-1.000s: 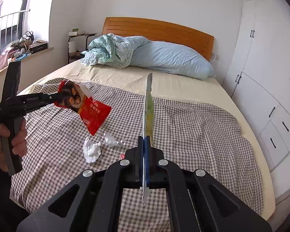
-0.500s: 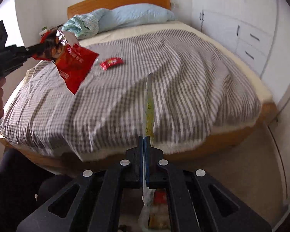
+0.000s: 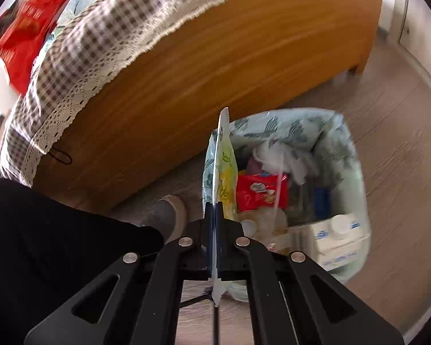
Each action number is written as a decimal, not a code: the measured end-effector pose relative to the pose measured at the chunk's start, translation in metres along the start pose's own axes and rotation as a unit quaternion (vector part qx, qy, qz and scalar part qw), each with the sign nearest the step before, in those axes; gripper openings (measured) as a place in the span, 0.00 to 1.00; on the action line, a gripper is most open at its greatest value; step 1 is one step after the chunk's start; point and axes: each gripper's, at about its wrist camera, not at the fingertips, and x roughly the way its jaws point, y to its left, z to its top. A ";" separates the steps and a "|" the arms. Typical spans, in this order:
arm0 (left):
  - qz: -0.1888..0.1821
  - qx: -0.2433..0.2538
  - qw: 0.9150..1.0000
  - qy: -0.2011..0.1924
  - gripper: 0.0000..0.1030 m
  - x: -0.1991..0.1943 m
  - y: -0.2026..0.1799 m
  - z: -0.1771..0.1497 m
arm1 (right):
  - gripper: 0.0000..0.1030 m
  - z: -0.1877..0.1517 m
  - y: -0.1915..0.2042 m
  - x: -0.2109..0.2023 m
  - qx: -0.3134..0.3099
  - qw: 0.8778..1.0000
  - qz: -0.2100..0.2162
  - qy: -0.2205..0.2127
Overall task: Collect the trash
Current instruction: 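Carry the red bag and green packet with both tools over the trash bag, then open right tool to drop the green packet into the trash bag, then open left tool to drop the red snack bag into the trash bag, then move both open tools back over the trash on the bed, then grasp the white tissue with left tool while right tool grasps the white plastic bag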
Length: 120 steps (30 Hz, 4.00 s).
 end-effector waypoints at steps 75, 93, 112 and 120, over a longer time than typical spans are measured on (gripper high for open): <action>0.040 0.070 0.988 0.131 0.45 0.178 -0.107 -0.082 | 0.49 -0.028 -0.061 -0.094 0.031 0.990 -0.112 -0.086; 0.151 -0.007 0.979 -0.134 0.64 -0.048 0.129 0.079 | 0.52 0.113 0.183 -0.133 -0.161 0.954 -0.054 -0.248; 0.218 -0.118 0.968 -0.047 0.02 0.018 0.363 0.173 | 0.52 0.186 0.303 -0.039 -0.235 0.950 0.007 -0.204; 0.122 -0.279 0.928 -0.213 0.02 -0.123 0.391 0.111 | 0.52 0.228 0.351 -0.008 -0.246 0.946 0.063 -0.203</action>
